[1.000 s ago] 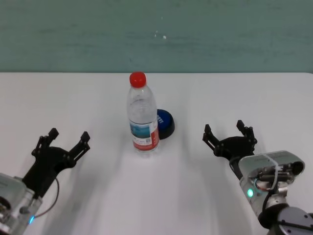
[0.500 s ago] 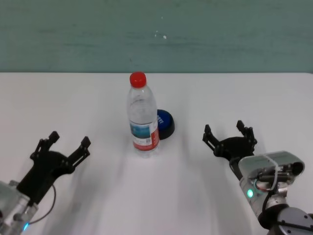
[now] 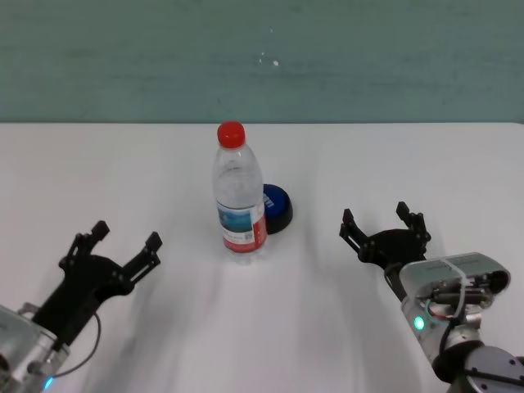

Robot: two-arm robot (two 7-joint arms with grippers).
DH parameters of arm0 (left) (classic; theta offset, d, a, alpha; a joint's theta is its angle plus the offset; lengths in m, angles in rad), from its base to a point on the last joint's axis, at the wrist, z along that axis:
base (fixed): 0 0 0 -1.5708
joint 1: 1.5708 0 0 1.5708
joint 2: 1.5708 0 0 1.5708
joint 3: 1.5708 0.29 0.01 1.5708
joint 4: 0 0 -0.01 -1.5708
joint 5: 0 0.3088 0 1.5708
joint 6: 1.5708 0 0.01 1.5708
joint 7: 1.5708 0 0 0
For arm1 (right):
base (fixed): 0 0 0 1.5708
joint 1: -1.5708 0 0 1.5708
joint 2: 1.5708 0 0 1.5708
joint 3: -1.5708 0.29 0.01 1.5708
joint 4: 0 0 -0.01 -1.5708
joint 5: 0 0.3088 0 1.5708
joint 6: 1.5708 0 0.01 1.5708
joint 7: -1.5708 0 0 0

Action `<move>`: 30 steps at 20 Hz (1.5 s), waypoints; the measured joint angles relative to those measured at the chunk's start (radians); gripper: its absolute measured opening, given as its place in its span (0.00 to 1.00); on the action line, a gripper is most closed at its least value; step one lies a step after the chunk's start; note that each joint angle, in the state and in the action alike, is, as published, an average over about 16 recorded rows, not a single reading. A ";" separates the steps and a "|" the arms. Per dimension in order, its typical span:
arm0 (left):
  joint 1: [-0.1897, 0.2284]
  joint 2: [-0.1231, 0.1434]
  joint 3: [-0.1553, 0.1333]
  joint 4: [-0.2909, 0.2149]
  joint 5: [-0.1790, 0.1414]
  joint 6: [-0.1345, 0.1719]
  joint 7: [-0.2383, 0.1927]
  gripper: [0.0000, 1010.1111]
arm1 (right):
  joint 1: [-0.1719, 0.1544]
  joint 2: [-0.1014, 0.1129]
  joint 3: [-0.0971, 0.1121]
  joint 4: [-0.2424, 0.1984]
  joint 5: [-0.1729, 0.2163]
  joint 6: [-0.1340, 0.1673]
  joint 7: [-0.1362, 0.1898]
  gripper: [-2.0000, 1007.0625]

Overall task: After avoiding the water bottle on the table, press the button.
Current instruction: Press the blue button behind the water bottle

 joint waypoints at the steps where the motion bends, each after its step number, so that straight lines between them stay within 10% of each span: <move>1: 0.000 0.000 0.002 -0.002 0.001 0.000 0.001 1.00 | 0.000 0.000 0.000 0.000 0.000 0.000 0.000 1.00; 30: -0.021 -0.026 0.040 0.003 0.036 -0.001 0.027 1.00 | 0.000 0.000 0.000 0.000 0.000 0.000 0.000 1.00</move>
